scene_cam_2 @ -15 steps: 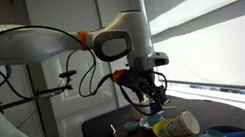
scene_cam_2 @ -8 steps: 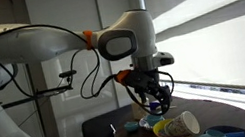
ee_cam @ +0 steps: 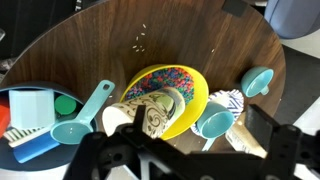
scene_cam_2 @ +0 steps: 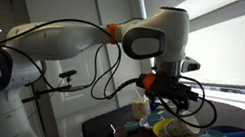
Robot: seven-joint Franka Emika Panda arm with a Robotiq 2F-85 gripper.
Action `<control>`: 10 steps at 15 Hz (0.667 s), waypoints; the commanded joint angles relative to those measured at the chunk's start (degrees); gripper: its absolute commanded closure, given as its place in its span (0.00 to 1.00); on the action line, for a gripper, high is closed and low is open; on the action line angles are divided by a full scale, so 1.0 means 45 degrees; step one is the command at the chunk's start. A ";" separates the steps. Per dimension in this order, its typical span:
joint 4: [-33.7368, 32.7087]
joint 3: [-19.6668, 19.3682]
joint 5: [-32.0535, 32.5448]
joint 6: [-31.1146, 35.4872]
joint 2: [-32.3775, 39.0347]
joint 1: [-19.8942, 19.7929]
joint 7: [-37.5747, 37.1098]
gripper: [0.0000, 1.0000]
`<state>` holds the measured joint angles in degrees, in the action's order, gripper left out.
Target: Remove the stacked coffee cups from the bowl and put them on the table
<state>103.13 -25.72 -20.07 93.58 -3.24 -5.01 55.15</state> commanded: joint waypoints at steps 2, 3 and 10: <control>-0.3049 0.1009 -0.1213 -0.0347 0.2612 -0.1305 -0.1126 0.00; -0.3477 0.1251 -0.1318 -0.0251 0.2967 -0.1500 -0.1544 0.00; -0.5397 0.2739 -0.1233 -0.0832 0.4515 -0.2403 -0.3416 0.00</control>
<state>84.31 -16.17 -25.54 93.63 13.10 -13.45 43.09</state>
